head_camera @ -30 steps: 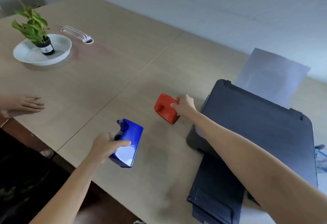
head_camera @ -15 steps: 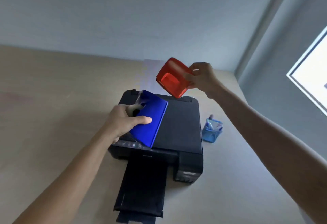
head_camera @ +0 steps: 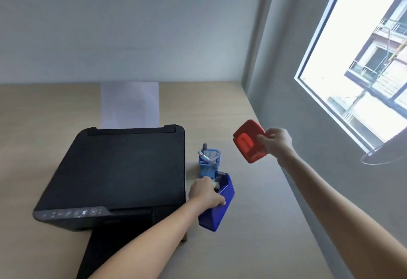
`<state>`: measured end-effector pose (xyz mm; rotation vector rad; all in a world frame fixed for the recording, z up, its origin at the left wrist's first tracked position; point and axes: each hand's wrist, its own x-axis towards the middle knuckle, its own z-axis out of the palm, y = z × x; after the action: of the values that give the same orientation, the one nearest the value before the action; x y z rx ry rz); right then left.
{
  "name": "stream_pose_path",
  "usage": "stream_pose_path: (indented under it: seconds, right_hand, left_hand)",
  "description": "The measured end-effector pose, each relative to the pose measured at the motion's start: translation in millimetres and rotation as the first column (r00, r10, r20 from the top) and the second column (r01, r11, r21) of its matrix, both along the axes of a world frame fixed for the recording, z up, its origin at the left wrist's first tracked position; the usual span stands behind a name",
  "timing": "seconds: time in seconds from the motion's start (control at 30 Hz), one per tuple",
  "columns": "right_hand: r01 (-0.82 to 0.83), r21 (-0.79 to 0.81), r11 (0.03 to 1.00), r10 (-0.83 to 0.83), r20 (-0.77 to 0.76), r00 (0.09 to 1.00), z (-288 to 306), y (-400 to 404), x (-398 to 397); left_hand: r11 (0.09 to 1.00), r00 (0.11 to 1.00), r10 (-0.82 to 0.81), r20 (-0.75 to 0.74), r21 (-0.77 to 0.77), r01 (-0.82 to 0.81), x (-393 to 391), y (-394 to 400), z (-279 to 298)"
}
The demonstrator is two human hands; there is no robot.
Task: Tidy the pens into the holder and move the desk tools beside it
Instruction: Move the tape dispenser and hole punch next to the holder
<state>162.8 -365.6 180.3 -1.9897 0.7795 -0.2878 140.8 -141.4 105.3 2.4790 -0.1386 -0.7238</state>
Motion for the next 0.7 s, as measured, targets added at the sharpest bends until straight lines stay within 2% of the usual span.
stream_pose_path:
  seconds: [0.1, 0.23, 0.43, 0.7]
  right_hand:
    - [0.018, 0.042, 0.999, -0.014, -0.079, 0.997, -39.0, -9.8, -0.4]
    - [0.016, 0.080, 0.997, -0.001, -0.184, 0.983, -83.2, -6.5, 0.1]
    - [0.104, 0.212, 0.972, -0.053, -0.231, 0.971, -142.7, -0.6, 13.3]
    - [0.181, 0.303, 0.936, -0.125, -0.198, 0.972, -175.4, 9.8, 39.1]
  left_hand:
    - [0.992, 0.997, 0.060, 0.040, 0.109, -0.064, 10.6, -10.4, -22.8]
    - [0.981, 0.990, 0.119, 0.079, 0.146, -0.129, 21.1, -18.6, -45.8]
    - [0.968, 0.968, 0.226, 0.105, 0.089, -0.236, 29.2, -35.1, -66.0]
    - [0.941, 0.940, 0.333, 0.076, 0.033, -0.337, 45.3, -55.5, -73.4]
